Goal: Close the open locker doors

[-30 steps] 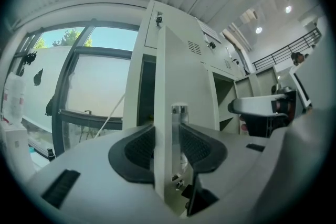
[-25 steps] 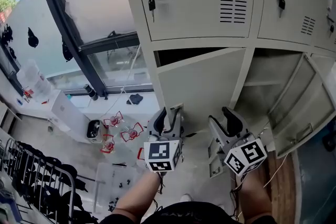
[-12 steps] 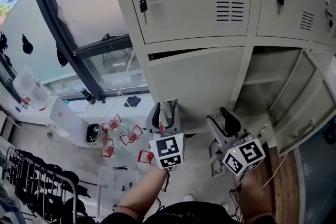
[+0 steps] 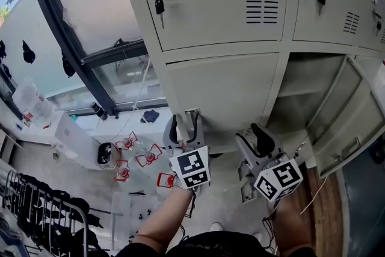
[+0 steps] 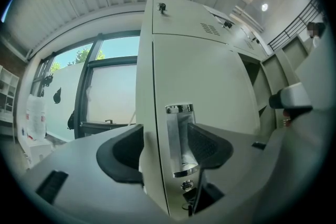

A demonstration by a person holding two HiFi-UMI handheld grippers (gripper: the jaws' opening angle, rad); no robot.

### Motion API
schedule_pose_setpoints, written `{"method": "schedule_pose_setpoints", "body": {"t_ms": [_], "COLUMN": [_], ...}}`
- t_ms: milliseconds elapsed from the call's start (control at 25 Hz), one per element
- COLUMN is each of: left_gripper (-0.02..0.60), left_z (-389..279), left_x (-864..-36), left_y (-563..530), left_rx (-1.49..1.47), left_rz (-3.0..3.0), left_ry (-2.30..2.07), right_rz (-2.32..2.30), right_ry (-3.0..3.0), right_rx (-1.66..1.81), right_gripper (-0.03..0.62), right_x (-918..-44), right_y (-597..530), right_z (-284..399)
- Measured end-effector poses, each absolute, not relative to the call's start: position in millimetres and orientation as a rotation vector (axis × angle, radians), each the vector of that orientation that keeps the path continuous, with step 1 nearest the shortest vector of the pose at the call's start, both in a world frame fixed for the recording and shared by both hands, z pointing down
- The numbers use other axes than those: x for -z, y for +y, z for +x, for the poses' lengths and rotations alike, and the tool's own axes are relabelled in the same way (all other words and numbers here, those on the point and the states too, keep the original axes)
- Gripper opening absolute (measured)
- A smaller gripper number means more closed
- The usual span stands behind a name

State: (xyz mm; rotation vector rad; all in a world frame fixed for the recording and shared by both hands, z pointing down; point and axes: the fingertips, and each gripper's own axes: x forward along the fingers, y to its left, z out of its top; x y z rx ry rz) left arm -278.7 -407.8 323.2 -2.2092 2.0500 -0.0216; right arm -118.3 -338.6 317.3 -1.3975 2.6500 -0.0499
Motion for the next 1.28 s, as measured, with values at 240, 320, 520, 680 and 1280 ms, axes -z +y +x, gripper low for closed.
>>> {"method": "schedule_pose_setpoints", "body": {"t_ms": [240, 320, 520, 680, 1280], "left_gripper": [0.283, 0.29, 0.304, 0.304, 0.351], "left_z": [-283.1, -283.5, -281.8, -281.8, -274.8], "left_x": [-323.0, -323.3, -324.0, -324.3, -323.7], "left_y": [-414.8, -417.3, -418.6, -418.7, -410.3], "left_rx": [0.023, 0.036, 0.051, 0.049, 0.02], "left_rz": [-2.166, -2.158, -2.134, -2.139, -2.284], "left_ry": [2.091, 2.096, 2.099, 2.095, 1.985], "right_rz": [-1.403, -1.405, -1.41, -1.416, -1.446], "right_ry": [2.655, 2.654, 2.667, 2.662, 2.627], "right_rx": [0.055, 0.06, 0.043, 0.055, 0.053], "right_gripper": [0.209, 0.209, 0.209, 0.209, 0.209], "right_x": [-318.1, -318.8, -316.7, -318.1, -314.2], "right_y": [-340.4, -340.8, -341.5, -341.3, -330.3], "right_z": [-118.1, -117.8, -116.6, -114.3, -102.7]}}
